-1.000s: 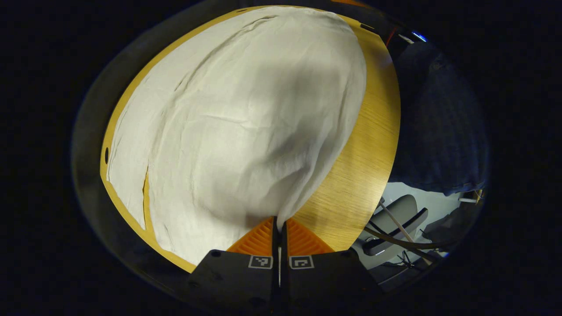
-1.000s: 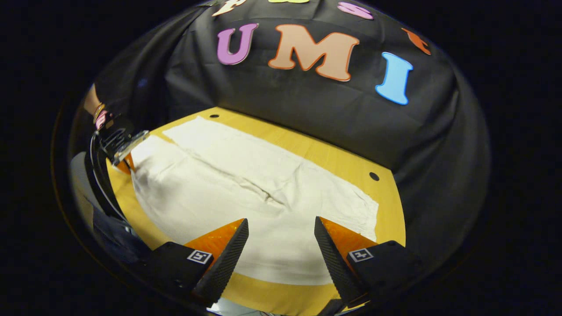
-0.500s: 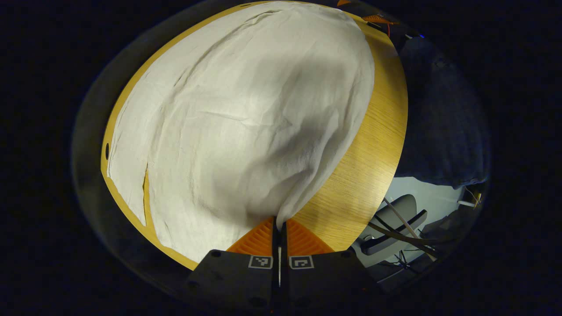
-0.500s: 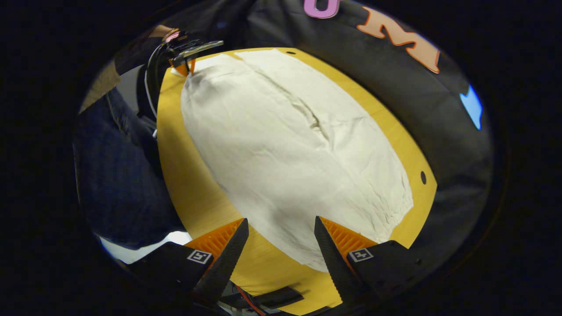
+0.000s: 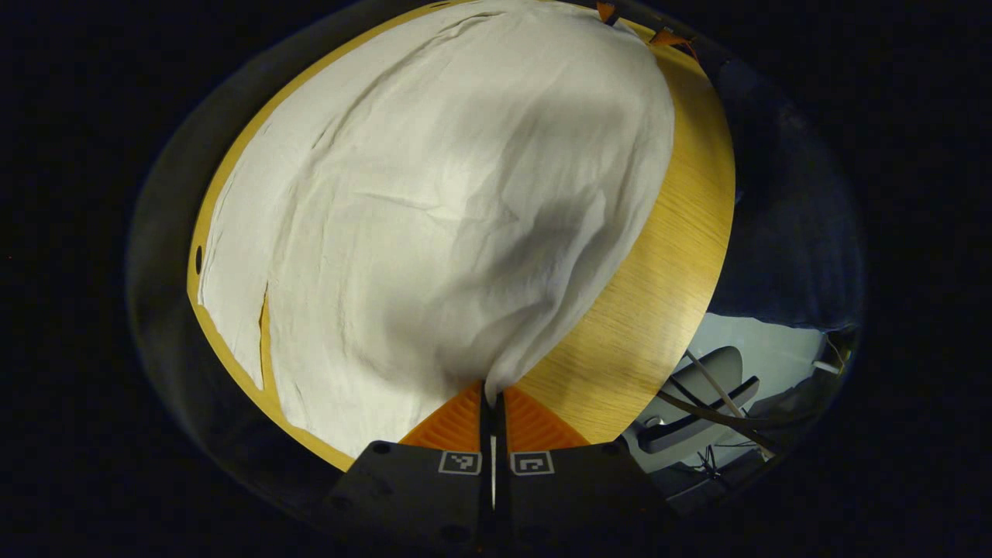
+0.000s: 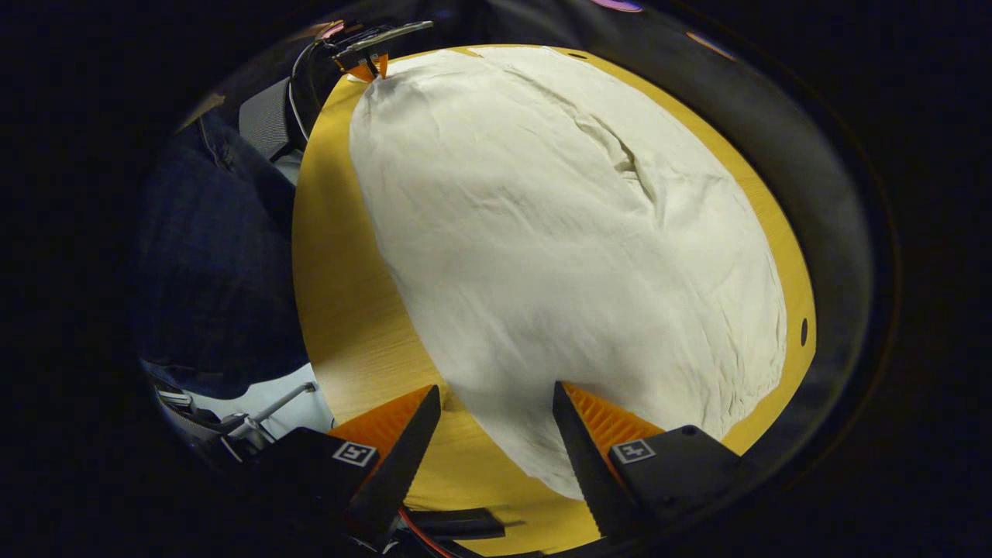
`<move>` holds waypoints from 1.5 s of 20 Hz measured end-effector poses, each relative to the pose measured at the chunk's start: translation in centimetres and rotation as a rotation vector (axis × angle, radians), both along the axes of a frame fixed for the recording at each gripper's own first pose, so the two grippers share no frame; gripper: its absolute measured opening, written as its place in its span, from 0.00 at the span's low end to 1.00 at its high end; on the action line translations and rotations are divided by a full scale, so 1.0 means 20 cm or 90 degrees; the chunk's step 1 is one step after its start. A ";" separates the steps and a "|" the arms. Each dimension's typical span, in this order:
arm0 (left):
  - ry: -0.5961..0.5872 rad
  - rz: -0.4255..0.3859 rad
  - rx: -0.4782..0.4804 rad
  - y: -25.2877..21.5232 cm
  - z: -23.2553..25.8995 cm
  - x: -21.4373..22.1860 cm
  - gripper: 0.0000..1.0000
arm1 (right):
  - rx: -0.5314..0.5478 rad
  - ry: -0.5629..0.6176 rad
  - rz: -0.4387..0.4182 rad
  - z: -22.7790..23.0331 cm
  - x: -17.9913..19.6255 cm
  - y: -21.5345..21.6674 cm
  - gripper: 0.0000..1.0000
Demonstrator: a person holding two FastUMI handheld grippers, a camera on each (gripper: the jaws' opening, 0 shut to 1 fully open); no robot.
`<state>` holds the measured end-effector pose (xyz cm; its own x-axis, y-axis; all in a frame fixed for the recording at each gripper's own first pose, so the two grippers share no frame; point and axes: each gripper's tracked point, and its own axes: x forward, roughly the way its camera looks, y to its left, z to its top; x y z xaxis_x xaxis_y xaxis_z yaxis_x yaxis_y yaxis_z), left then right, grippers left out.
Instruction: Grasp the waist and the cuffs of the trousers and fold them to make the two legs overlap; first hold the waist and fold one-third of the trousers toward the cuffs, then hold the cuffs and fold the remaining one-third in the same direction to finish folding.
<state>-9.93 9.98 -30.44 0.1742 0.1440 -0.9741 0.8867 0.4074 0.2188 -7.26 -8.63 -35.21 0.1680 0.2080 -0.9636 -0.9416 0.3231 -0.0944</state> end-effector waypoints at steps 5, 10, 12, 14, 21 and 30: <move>0.004 0.009 -0.004 0.00 0.00 0.00 0.00 | -0.024 -0.012 0.009 0.00 -0.01 -0.01 0.77; -0.003 -0.008 -0.010 -0.01 0.00 0.00 0.00 | -0.045 -0.005 0.011 -0.01 -0.01 -0.01 0.47; -0.007 -0.016 -0.014 -0.02 0.00 0.00 0.00 | -0.050 -0.017 0.008 -0.01 0.01 -0.02 0.23; -0.008 -0.011 -0.014 -0.02 0.00 -0.01 0.00 | -0.054 -0.022 0.002 0.00 0.01 -0.02 0.12; -0.011 -0.002 -0.021 -0.01 -0.01 -0.01 0.00 | -0.080 -0.025 -0.049 0.01 0.03 -0.03 0.02; -0.076 0.103 -0.037 0.04 0.04 0.03 0.00 | -0.058 -0.153 -0.196 0.18 0.19 -0.01 0.02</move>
<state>-9.24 10.84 -29.70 0.2675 0.1231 -0.9557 0.7783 0.5571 0.2897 -3.47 -8.92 -31.71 0.4315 0.0281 -0.9017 -0.7501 0.5664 -0.3413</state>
